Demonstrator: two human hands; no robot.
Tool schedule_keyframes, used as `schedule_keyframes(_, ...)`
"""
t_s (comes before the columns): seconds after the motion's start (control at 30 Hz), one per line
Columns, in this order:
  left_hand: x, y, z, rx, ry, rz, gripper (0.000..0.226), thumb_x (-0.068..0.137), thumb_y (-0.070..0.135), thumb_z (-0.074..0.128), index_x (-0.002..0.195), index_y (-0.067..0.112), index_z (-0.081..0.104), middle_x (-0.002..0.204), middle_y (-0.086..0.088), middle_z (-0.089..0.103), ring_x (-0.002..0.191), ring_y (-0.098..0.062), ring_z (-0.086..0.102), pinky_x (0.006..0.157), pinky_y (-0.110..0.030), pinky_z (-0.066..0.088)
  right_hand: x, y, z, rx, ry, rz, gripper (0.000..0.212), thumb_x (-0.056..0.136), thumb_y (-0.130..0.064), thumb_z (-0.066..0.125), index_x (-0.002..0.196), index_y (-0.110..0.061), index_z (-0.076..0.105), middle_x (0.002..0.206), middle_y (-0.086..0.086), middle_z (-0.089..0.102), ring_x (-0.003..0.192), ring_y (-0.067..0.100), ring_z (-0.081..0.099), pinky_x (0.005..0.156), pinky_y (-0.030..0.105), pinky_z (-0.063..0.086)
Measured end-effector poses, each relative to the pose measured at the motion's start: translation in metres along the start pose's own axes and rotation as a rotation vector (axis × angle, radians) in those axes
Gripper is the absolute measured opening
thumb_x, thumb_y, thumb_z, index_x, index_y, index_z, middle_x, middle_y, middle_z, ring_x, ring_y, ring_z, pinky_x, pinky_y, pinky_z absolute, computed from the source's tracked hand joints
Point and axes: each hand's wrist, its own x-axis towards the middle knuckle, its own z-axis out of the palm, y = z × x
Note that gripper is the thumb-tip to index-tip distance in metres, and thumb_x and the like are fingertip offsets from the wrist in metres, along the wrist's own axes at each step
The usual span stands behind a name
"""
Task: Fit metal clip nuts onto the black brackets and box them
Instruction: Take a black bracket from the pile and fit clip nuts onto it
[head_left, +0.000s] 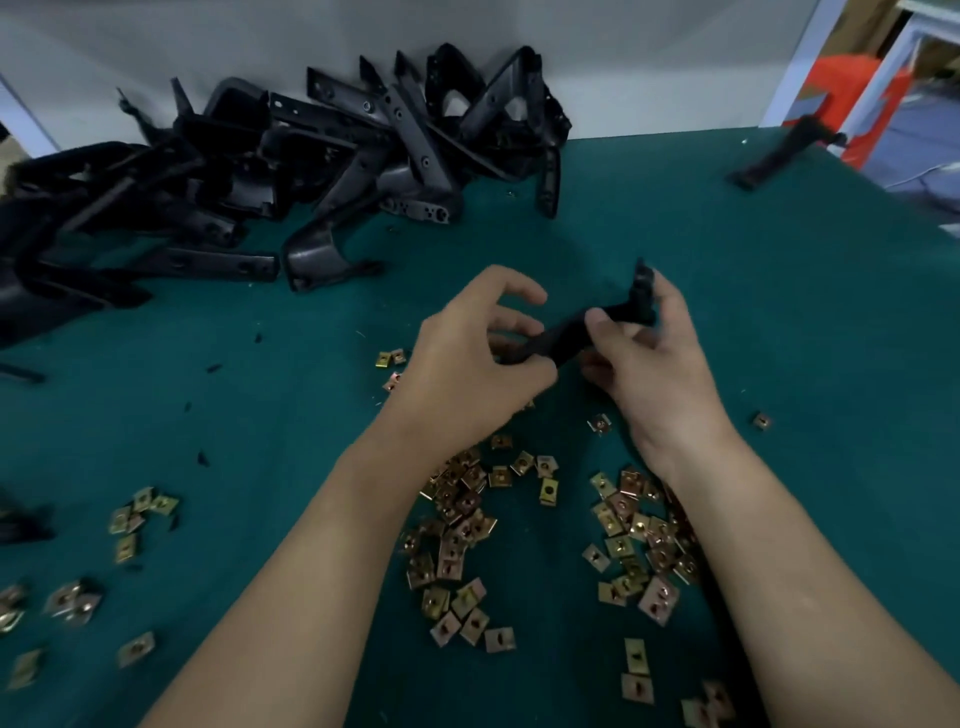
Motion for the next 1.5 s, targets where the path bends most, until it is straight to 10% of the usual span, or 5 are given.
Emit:
schedule_keyframes(0.27, -0.034, -0.007, -0.034, -0.720, 0.412, 0.028, 0.030, 0.086, 0.007, 0.072, 0.113, 0.013, 0.060, 0.102, -0.002, 0.076, 0.098, -0.013, 0.069, 0.087, -0.025, 0.052, -0.017, -0.010, 0.000, -0.443, -0.132, -0.302, 0.016, 0.088, -0.033, 0.076, 0.103, -0.029, 0.077, 0.098, -0.004, 0.068, 0.086, 0.006, 0.062, 0.079, 0.022, 0.050)
schedule_keyframes(0.53, -0.059, -0.023, -0.022, -0.964, 0.064, -0.154, 0.043, 0.070, 0.017, 0.079, 0.110, 0.015, 0.065, 0.104, -0.010, 0.075, 0.097, -0.027, 0.071, 0.093, -0.053, 0.058, -0.060, -0.019, 0.031, -0.084, -0.633, -0.067, 0.014, 0.091, -0.024, 0.068, 0.099, -0.020, 0.078, 0.094, 0.002, 0.077, 0.087, 0.013, 0.072, 0.073, 0.026, 0.058)
schedule_keyframes(0.87, -0.054, -0.033, -0.028, -1.022, 0.188, -0.198, 0.016, 0.076, 0.013, 0.076, 0.085, 0.022, 0.066, 0.092, -0.002, 0.071, 0.079, -0.014, 0.070, 0.062, -0.026, 0.057, -0.054, -0.059, -0.024, -1.552, -0.900, 0.075, 0.063, 0.057, -0.049, 0.093, 0.106, -0.051, 0.053, 0.105, -0.025, 0.047, 0.099, -0.005, 0.047, 0.089, 0.027, 0.047)
schedule_keyframes(1.07, -0.048, -0.037, -0.034, -1.067, 0.266, -0.180, 0.017, 0.077, 0.013, 0.074, 0.087, 0.020, 0.062, 0.099, -0.006, 0.075, 0.083, -0.013, 0.072, 0.062, -0.023, 0.055, -0.051, -0.056, -0.018, -1.442, -0.806, -0.011, 0.020, 0.078, -0.030, 0.084, 0.080, -0.044, 0.070, 0.080, -0.026, 0.066, 0.077, -0.005, 0.061, 0.068, 0.016, 0.049)
schedule_keyframes(1.5, -0.042, -0.042, -0.034, -1.046, 0.185, -0.124, 0.017, 0.079, 0.011, 0.075, 0.087, 0.019, 0.062, 0.085, 0.000, 0.069, 0.081, -0.013, 0.069, 0.064, -0.023, 0.055, -0.044, -0.050, -0.025, -1.244, -0.800, -0.032, 0.031, 0.076, -0.036, 0.086, 0.096, -0.051, 0.067, 0.094, -0.027, 0.064, 0.084, -0.006, 0.062, 0.070, 0.019, 0.051)
